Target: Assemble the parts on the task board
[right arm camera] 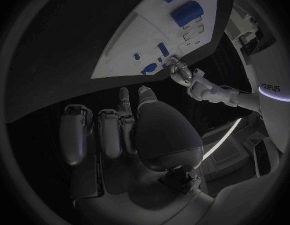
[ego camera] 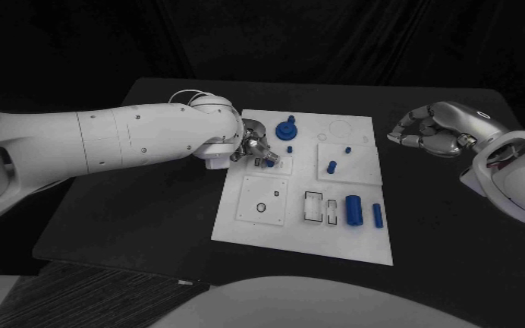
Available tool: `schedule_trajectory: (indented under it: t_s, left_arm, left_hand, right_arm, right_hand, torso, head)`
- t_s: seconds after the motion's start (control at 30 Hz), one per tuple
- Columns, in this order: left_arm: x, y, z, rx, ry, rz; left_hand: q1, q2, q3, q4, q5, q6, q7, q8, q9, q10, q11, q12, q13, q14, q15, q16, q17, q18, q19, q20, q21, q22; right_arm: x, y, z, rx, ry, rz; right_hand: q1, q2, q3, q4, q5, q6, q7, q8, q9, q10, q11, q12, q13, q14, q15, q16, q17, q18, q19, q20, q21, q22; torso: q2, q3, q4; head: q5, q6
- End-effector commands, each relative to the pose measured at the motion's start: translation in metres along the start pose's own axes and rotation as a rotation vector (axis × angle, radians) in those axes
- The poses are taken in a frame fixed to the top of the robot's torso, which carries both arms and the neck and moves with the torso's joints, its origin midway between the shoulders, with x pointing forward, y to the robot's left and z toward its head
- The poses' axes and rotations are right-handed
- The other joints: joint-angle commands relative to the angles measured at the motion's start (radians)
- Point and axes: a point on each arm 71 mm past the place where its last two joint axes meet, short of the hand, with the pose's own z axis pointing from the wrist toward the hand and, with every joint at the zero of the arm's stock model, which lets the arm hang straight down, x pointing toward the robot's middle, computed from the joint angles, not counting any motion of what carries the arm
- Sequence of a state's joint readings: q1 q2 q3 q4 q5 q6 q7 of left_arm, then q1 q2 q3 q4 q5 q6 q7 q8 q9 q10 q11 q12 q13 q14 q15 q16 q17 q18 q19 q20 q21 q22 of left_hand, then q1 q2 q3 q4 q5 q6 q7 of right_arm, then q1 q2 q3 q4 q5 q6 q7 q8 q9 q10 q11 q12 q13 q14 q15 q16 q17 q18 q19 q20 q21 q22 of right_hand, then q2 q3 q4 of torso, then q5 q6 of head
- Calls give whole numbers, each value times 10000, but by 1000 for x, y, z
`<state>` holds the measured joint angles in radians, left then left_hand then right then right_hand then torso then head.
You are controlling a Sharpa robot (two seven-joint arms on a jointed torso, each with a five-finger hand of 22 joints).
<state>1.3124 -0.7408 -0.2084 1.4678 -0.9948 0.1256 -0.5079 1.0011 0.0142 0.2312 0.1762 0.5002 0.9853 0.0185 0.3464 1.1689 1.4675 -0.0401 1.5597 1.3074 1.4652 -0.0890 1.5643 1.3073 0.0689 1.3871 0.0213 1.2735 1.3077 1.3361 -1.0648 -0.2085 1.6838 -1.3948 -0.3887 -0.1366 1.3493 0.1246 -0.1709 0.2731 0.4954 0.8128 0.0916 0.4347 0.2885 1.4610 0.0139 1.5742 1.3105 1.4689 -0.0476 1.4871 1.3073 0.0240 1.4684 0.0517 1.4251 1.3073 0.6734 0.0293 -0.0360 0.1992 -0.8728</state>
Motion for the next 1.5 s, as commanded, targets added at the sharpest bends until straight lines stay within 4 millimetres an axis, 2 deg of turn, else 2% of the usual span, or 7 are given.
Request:
schedule_trajectory:
  t_s: [0.03,0.17,0.7,0.87,0.9,1.0,1.5]
  left_arm:
    - [4,2,2,60,13,-33]
    - [4,1,2,84,22,-28]
    - [3,1,-5,365,-803,126]
    - [1,1,-10,444,-1390,548]
    - [1,2,-11,446,-1470,601]
    - [2,2,-12,432,-1564,660]
    - [6,4,-10,310,-1391,808]
  left_hand:
    - [114,-38,131,-40,259,-106,19,55,134,946,-68,5,2546,1056,-62,65,2635,140,52,-27,-57,415]
    - [239,-112,398,-177,569,-173,-7,127,302,948,-91,8,2548,1056,-78,65,2635,141,55,-44,-79,435]
    - [362,-199,1002,-382,494,-280,7,49,354,961,-96,23,2561,1056,-94,65,2635,124,104,-64,-46,511]
    - [298,-222,1082,-331,412,-259,25,-6,309,965,-83,27,2564,1056,-87,65,2635,119,122,-60,-35,530]
    - [270,-238,1151,-300,278,-246,32,-60,265,972,-77,36,2571,1056,-81,65,2635,115,139,-56,-25,546]
    - [241,-250,1209,-259,181,-245,48,-128,209,972,-67,35,2571,1056,-76,65,2635,114,148,-50,-26,556]
    - [172,-259,1284,-172,19,-186,66,-232,103,981,-50,45,2579,1056,-62,65,2635,115,156,-40,-40,565]
  right_arm:
    - [1,-1,0,152,42,-12]
    - [2,-1,0,153,61,-14]
    - [2,-1,0,155,73,-9]
    - [2,-2,-1,165,56,-7]
    - [2,-2,-1,165,49,-6]
    - [2,-2,-1,164,36,-4]
    - [3,-2,-1,169,65,5]
  right_hand:
    - [83,-14,-17,-46,40,67,24,-37,-10,1098,-5,-34,2603,671,-63,-31,952,151,295,43,-42,2106]
    - [83,-16,-18,-45,45,67,25,-38,-11,1098,-4,-34,2603,670,-63,-32,951,152,293,43,-47,2105]
    - [87,-18,-20,-40,59,67,26,-41,-13,1098,-2,-34,2603,668,-62,-37,941,156,286,44,-62,2100]
    - [90,-18,-21,-37,66,67,27,-42,-15,1098,-1,-34,2603,668,-62,-38,940,155,288,44,-60,2101]
    - [90,-18,-21,-37,66,67,27,-42,-15,1098,-1,-34,2603,668,-62,-38,940,155,288,44,-60,2101]
    - [90,-20,-22,-35,68,67,27,-43,-16,1098,-1,-34,2603,668,-61,-37,942,154,290,44,-56,2102]
    - [96,-21,-23,-30,77,69,28,-45,-18,1098,0,-34,2603,668,-60,-37,942,154,290,45,-57,2103]
  torso:
    - [6,-3,-2]
    - [17,-1,6]
    - [12,1,8]
    - [10,-1,9]
    - [2,0,9]
    - [4,0,2]
    - [6,3,18]
  head:
    - [0,2]
    - [-8,2]
    - [11,2]
    - [13,2]
    - [17,2]
    - [13,2]
    - [17,2]
